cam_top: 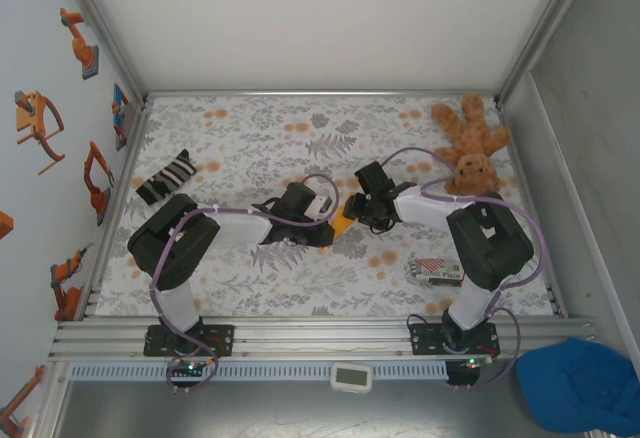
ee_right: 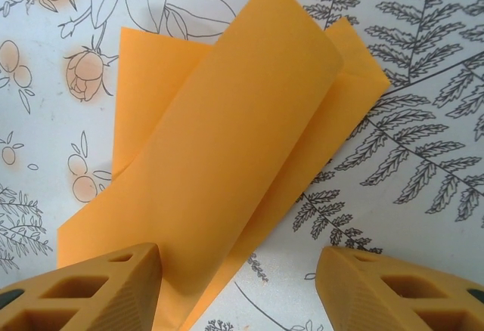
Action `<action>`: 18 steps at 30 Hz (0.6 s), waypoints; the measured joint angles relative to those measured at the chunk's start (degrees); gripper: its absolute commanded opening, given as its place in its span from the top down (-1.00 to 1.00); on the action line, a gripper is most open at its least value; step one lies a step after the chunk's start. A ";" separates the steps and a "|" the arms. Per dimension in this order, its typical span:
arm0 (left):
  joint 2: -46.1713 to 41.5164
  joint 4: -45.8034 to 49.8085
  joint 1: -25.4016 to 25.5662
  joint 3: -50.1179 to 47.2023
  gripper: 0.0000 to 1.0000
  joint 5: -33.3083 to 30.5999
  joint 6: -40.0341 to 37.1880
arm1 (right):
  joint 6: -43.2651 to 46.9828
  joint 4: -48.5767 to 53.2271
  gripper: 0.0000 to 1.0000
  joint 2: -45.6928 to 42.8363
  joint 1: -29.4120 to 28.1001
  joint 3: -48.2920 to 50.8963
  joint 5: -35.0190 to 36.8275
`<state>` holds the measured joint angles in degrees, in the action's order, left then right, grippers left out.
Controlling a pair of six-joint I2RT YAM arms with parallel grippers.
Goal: Fold a paper plane with a square sheet of paper (pick it up from the middle)
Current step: Fold the wing for the fifth time at the center of the table.
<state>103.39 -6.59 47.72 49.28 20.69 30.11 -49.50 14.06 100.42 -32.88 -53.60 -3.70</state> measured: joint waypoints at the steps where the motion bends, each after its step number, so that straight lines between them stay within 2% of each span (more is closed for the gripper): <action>1: 0.11 -0.09 -0.15 0.00 0.71 0.15 0.11 | 0.00 0.31 -0.18 0.15 -0.04 -0.17 0.09; 8: 0.74 -0.35 -0.90 0.11 0.71 1.51 0.83 | 0.02 1.53 -0.07 0.55 -0.33 -0.70 1.03; 18: 1.29 -0.24 -1.05 0.57 0.76 2.03 1.22 | 0.02 2.10 -0.09 0.92 -0.59 -0.98 1.88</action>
<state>104.68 -6.83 46.68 49.84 22.72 31.33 -49.47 16.16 101.34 -33.47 -54.59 -1.83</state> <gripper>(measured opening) 0.129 0.537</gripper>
